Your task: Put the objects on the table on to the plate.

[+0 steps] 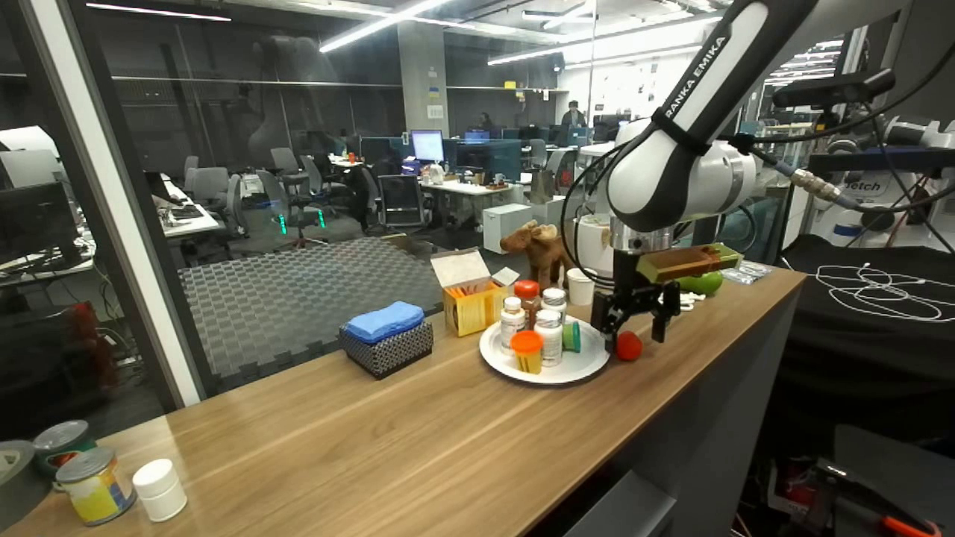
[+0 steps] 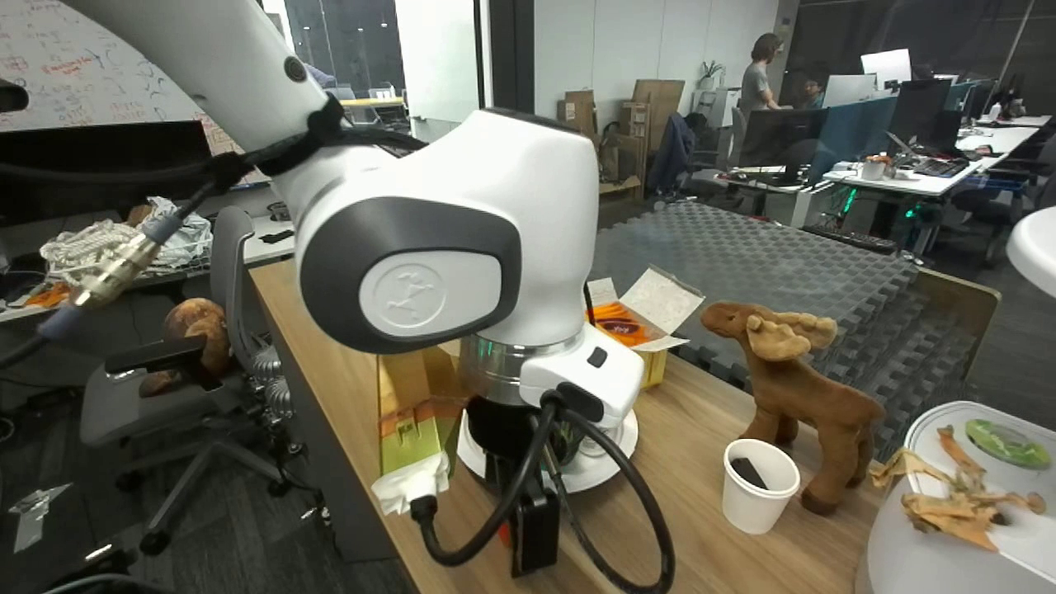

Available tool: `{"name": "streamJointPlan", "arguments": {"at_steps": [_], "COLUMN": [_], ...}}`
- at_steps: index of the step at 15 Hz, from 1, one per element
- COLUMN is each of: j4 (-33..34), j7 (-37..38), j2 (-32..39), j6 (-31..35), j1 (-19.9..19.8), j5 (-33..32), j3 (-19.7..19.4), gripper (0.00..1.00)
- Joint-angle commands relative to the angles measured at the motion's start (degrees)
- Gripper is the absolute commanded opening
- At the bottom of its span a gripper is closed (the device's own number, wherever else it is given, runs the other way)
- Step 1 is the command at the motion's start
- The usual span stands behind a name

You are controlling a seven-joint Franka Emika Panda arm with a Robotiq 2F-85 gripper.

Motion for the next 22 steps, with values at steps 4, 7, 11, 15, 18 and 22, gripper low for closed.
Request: {"name": "streamJointPlan", "arguments": {"at_steps": [4,7,11,15,18,22], "j4": [2.54,3.17,2.99,2.76,2.05,1.46], "j7": [-1.9,-3.28,-6.21,-7.79,-8.13,-7.68], "j2": [0.76,1.19,1.47,1.28,0.65,-0.14], "j6": [0.83,0.6,0.21,-0.2,-0.32,-0.31], "j1": [-2.66,-3.76,-4.48,-4.94,-5.27,-5.76], "j5": [2.31,4.12,7.82,10.18,11.25,12.27], "j3": [0.51,1.26,2.56,3.25,3.14,2.61], "gripper": [1.0,0.75,0.93,1.0,0.66,0.34]}}
